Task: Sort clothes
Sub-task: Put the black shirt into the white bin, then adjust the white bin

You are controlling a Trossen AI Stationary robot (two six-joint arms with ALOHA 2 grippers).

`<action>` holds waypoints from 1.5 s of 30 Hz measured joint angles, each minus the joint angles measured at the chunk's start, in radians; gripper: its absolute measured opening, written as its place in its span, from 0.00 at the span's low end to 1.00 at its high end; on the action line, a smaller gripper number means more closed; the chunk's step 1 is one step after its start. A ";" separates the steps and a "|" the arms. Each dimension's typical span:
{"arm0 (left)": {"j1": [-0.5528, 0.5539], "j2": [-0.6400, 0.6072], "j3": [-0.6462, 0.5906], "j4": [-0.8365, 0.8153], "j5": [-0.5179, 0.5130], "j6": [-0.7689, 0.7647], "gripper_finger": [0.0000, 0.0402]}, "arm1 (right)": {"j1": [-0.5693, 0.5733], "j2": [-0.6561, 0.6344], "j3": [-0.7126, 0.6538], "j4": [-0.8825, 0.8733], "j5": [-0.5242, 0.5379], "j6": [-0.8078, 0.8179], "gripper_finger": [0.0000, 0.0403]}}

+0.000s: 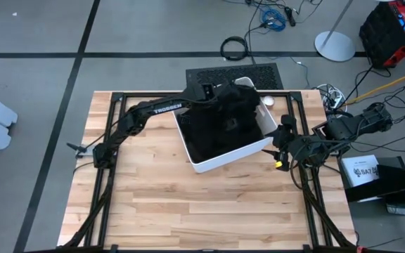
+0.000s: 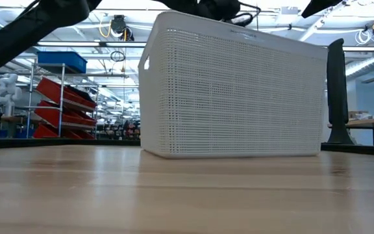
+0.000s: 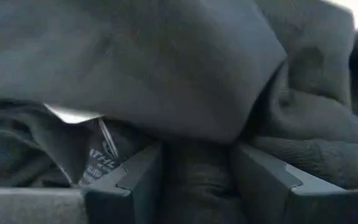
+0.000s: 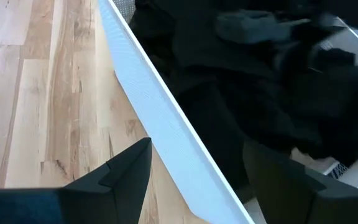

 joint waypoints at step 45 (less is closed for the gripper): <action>-0.115 -0.494 -0.002 -0.315 0.012 -0.074 0.48 | 0.000 0.000 0.000 0.030 -0.006 0.025 0.60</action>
